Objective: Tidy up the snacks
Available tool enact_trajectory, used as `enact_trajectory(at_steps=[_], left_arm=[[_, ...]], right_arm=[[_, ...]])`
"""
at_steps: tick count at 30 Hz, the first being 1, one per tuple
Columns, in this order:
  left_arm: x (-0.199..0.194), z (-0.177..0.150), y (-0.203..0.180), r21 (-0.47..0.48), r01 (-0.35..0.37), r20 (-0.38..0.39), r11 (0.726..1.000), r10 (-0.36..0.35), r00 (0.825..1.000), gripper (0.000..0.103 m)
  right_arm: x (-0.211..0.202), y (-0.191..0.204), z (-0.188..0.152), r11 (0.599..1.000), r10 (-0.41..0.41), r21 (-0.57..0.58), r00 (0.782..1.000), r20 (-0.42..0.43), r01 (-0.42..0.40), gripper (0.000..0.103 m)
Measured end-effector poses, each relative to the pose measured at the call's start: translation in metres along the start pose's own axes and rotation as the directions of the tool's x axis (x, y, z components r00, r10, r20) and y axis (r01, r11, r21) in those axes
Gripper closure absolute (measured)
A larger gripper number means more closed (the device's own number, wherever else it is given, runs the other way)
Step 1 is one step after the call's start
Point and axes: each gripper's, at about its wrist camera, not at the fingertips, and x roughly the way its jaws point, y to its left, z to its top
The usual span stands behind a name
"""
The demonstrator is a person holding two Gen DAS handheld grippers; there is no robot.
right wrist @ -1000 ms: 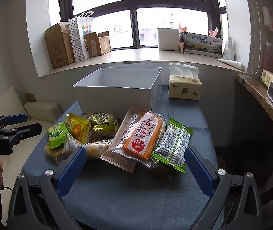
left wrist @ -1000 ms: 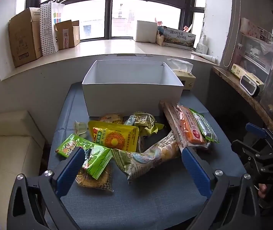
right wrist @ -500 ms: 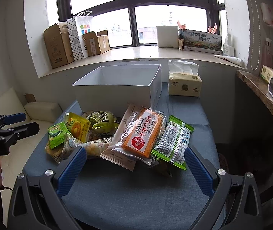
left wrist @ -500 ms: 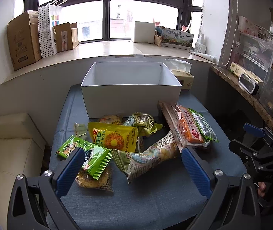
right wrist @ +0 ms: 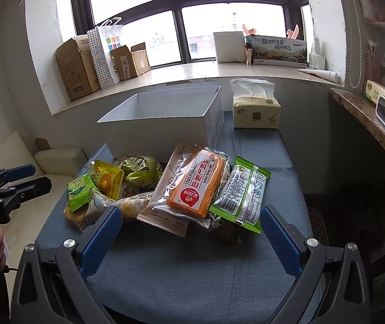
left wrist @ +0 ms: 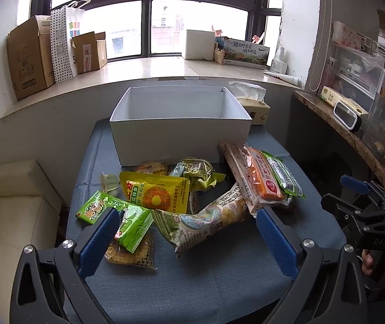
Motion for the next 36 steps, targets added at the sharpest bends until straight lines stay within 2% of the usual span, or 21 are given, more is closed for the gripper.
enact_trajectory(at_steps=[16,36], left_arm=[[0.0005,-0.0019,0.0016,-0.002,-0.003,-0.001,1.000,0.003,1.000,0.000],[-0.0026,-0.0035,0.0002,0.009,0.003,0.008,1.000,-0.004,1.000,0.000]], right_arm=[[0.0019,0.0020,-0.0015,1.000,0.015,-0.001,1.000,-0.011,-0.015,0.000],[0.0075,-0.0022,-0.0037,1.000,-0.008,0.010,0.999,-0.033,0.009,0.000]])
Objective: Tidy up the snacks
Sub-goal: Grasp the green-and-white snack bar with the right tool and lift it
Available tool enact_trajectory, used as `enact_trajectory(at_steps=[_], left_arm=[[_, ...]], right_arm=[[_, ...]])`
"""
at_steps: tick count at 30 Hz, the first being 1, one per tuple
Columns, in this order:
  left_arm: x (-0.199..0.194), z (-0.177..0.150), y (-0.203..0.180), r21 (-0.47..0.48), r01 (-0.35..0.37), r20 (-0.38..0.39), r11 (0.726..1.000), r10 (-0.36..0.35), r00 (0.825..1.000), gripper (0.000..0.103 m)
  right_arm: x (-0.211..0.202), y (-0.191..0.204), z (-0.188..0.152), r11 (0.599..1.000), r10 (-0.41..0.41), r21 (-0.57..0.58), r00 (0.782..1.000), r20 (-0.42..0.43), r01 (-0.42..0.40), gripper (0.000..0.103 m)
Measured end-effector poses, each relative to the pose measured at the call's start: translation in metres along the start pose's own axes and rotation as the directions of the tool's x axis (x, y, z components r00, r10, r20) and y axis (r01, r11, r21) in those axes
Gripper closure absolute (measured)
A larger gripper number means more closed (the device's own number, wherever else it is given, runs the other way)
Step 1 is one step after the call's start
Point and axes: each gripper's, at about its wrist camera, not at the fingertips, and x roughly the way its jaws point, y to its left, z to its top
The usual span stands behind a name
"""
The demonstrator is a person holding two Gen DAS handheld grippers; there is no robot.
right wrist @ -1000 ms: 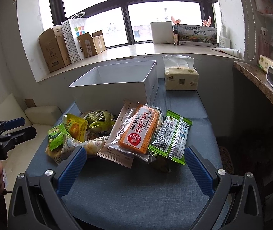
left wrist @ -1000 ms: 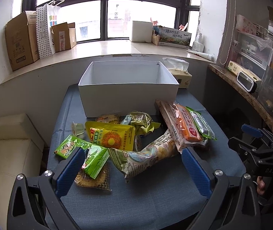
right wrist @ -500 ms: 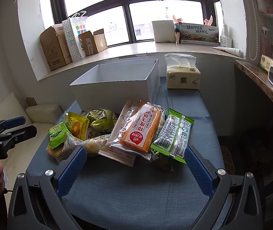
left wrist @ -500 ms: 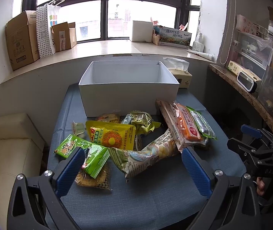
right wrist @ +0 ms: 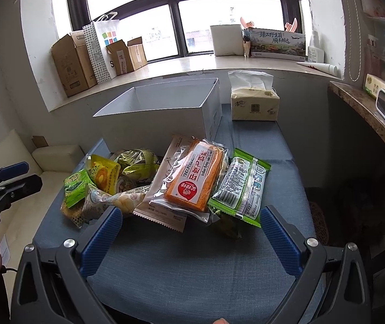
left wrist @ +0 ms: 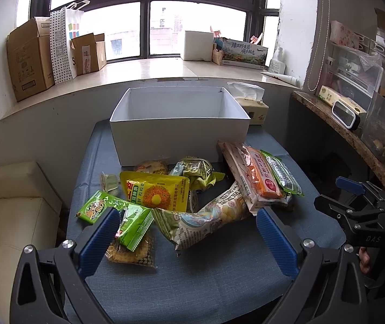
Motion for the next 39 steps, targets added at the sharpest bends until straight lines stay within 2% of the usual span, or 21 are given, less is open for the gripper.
enact_trajectory(at_steps=[7,10,12,16,21,24,26,28,30,33,34,35,36,39], left_arm=[[0.001,0.001,0.000,-0.003,-0.003,-0.002,1.000,0.003,1.000,0.000],[0.002,0.000,0.001,-0.005,-0.004,-0.003,1.000,0.004,1.000,0.000],[0.002,-0.001,0.002,-0.008,-0.003,-0.003,1.000,0.003,1.000,0.000],[0.004,-0.003,0.002,-0.009,-0.004,-0.010,1.000,0.004,1.000,0.000],[0.008,-0.005,0.003,-0.014,-0.006,-0.023,1.000,0.005,1.000,0.000],[0.010,-0.007,0.003,-0.010,-0.013,-0.031,1.000,0.012,0.999,0.000],[0.011,-0.009,0.004,-0.010,-0.020,-0.036,1.000,0.020,0.999,0.000],[0.012,-0.010,0.006,-0.012,-0.028,-0.040,1.000,0.028,0.999,0.000],[0.013,-0.011,0.009,-0.019,-0.032,-0.045,0.999,0.031,0.998,0.000],[0.015,-0.014,0.015,-0.034,-0.039,-0.054,0.999,0.038,0.998,0.000],[0.016,-0.015,0.018,-0.038,-0.043,-0.056,0.998,0.040,0.998,0.000],[0.017,-0.016,0.020,-0.042,-0.045,-0.057,0.998,0.043,0.997,0.000],[0.017,-0.017,0.022,-0.043,-0.046,-0.056,0.998,0.044,0.997,0.000],[0.023,-0.020,0.033,-0.045,-0.085,-0.066,0.995,0.082,0.994,0.000]], right_arm=[[-0.001,-0.001,0.000,1.000,-0.003,0.002,1.000,0.002,0.003,0.000],[0.002,-0.003,0.001,0.999,-0.044,-0.004,0.999,-0.002,0.044,0.000],[0.005,-0.008,0.002,0.999,-0.042,0.007,0.999,-0.003,0.042,0.000],[0.029,-0.034,0.010,0.995,-0.047,0.086,0.997,-0.062,0.053,0.000],[0.080,-0.076,0.023,0.975,0.007,0.221,0.986,-0.169,0.031,0.000],[0.109,-0.088,0.032,0.973,-0.012,0.221,0.976,-0.218,0.061,0.000],[0.126,-0.095,0.035,0.969,0.022,0.242,0.969,-0.245,0.040,0.000],[0.139,-0.099,0.036,0.963,0.045,0.266,0.962,-0.268,0.029,0.005],[0.149,-0.100,0.034,0.963,0.039,0.266,0.952,-0.304,0.045,0.023],[0.160,-0.104,0.027,0.949,0.070,0.312,0.939,-0.338,0.042,0.026],[0.158,-0.104,0.027,0.951,0.064,0.308,0.946,-0.319,0.040,0.028],[0.158,-0.103,0.026,0.954,0.065,0.298,0.943,-0.328,0.038,0.029],[0.155,-0.101,0.025,0.956,0.060,0.290,0.945,-0.322,0.038,0.035],[0.141,-0.102,0.024,0.951,0.086,0.309,0.954,-0.286,0.007,0.037]])
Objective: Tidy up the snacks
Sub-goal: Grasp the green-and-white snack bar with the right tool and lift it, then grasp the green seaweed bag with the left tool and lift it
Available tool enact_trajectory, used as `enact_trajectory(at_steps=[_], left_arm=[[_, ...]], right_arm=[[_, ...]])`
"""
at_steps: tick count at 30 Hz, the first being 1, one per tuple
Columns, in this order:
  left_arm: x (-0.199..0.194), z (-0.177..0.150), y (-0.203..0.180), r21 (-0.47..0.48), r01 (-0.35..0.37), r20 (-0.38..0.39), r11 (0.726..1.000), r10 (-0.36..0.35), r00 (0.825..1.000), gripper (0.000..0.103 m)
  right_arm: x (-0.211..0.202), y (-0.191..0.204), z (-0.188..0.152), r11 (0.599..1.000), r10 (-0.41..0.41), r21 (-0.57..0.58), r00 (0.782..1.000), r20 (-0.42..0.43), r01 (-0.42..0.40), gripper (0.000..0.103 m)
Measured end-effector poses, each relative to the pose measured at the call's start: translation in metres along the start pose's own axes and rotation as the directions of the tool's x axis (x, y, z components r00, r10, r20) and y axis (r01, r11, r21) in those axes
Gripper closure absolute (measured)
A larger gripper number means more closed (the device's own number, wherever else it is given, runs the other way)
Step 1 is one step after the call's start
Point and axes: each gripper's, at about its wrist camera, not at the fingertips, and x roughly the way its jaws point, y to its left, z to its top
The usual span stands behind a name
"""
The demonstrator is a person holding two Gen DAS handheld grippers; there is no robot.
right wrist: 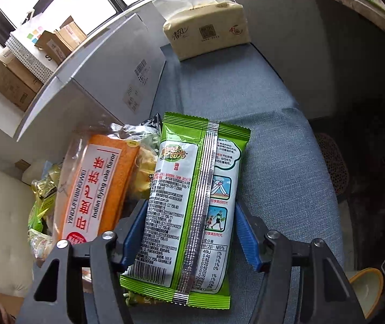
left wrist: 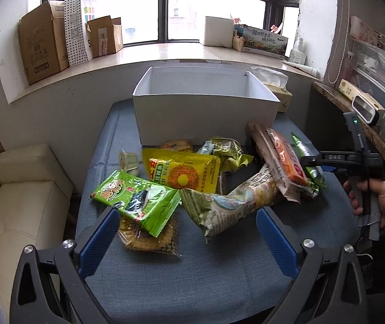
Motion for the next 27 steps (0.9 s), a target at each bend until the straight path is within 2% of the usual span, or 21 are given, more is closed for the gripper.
enact_trajectory(at_steps=[3,6,12,16,19,22,27], left_arm=[[0.013,-0.004,0.021,-0.051,-0.022,-0.035,0.998,0.021,0.999,0.000],[0.026,-0.008,0.046,-0.162,-0.023,-0.083,0.987,0.010,0.997,0.000],[0.058,-0.004,0.081,-0.368,-0.019,-0.167,0.930,-0.046,0.985,0.000],[0.098,0.011,0.098,-0.454,-0.130,-0.279,0.881,-0.002,0.960,0.000],[0.132,0.019,0.107,-0.468,-0.221,-0.374,0.856,0.034,0.927,0.000],[0.154,0.024,0.109,-0.444,-0.286,-0.425,0.849,0.081,0.901,0.000],[0.166,0.034,0.099,-0.357,-0.341,-0.428,0.870,0.172,0.887,0.000]], right_arm=[[-0.023,-0.002,-0.006,1.000,0.017,-0.004,0.999,0.048,-0.017,0.037],[-0.047,0.001,-0.018,0.998,0.066,-0.026,0.994,0.090,-0.063,0.037],[-0.079,0.007,-0.049,0.994,0.105,-0.056,0.984,0.141,-0.098,0.037],[-0.090,0.013,-0.064,0.991,0.113,-0.083,0.981,0.160,-0.101,0.037],[-0.091,0.020,-0.069,0.988,0.128,-0.102,0.979,0.159,-0.112,0.037],[-0.087,0.020,-0.068,0.989,0.117,-0.107,0.982,0.150,-0.101,0.036],[-0.084,0.013,-0.068,0.990,0.128,-0.084,0.982,0.142,-0.117,0.036]])
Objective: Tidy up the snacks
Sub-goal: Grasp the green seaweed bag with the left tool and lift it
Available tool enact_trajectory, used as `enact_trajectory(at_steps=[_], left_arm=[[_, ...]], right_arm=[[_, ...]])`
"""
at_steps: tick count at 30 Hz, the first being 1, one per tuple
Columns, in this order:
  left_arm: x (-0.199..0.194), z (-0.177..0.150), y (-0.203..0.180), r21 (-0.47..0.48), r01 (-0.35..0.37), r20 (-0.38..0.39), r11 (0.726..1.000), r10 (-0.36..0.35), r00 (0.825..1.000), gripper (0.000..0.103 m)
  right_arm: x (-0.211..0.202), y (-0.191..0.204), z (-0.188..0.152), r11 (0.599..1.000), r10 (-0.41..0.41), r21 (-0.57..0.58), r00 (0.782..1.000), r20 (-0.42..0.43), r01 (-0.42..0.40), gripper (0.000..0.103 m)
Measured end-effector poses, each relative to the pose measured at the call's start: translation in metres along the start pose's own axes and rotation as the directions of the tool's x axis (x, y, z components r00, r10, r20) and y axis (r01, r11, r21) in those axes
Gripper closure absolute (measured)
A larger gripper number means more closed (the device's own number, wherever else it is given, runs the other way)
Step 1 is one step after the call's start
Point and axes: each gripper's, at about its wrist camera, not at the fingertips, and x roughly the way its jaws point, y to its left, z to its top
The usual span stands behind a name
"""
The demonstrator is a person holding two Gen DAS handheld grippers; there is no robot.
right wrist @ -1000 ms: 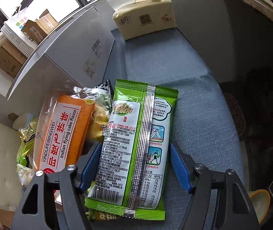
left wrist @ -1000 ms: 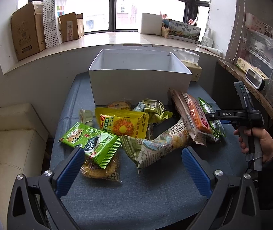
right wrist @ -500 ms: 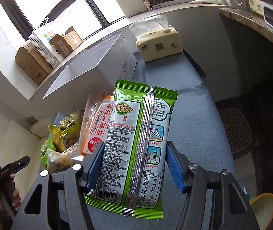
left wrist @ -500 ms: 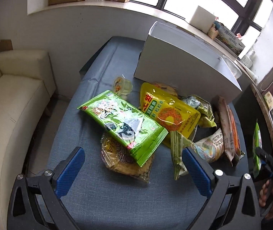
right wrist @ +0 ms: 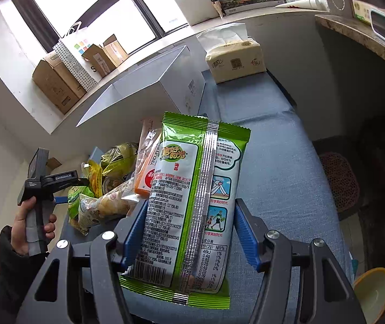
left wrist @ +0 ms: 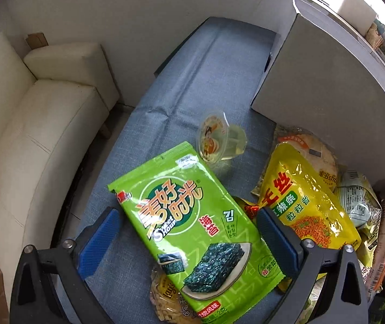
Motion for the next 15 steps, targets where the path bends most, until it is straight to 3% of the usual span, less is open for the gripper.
enact_trajectory(at_steps=[3,5,8,9,10,11,15], left_arm=[[0.003,0.003,-0.001,0.016,0.019,0.003,1.000,-0.019,1.000,0.000],[0.003,0.001,0.002,0.019,0.043,-0.001,0.999,-0.043,0.999,0.010],[0.002,-0.004,0.004,0.063,0.016,0.018,0.998,-0.018,1.000,0.023],[-0.002,-0.006,0.005,0.070,0.038,0.026,0.997,-0.040,0.999,0.039],[-0.008,-0.008,0.006,0.077,0.071,0.031,0.994,-0.074,0.997,0.080],[-0.013,-0.008,0.007,0.085,0.093,0.029,0.992,-0.096,0.995,0.085],[-0.018,-0.013,0.012,0.103,0.131,0.016,0.986,-0.133,0.991,0.085]], right_arm=[[-0.001,0.000,-0.002,1.000,0.010,-0.002,1.000,0.001,-0.010,0.036],[0.000,0.001,-0.003,1.000,0.011,-0.002,1.000,-0.002,-0.011,0.036],[0.001,0.001,-0.003,1.000,0.016,-0.004,1.000,-0.005,-0.016,0.036],[0.001,0.001,-0.003,1.000,0.014,-0.005,1.000,-0.008,-0.014,0.036],[0.001,0.002,-0.003,1.000,0.013,-0.008,1.000,-0.007,-0.014,0.036],[0.001,0.003,-0.003,1.000,0.014,-0.009,1.000,-0.007,-0.014,0.036],[0.000,0.006,-0.002,1.000,0.018,-0.021,1.000,0.000,-0.018,0.036]])
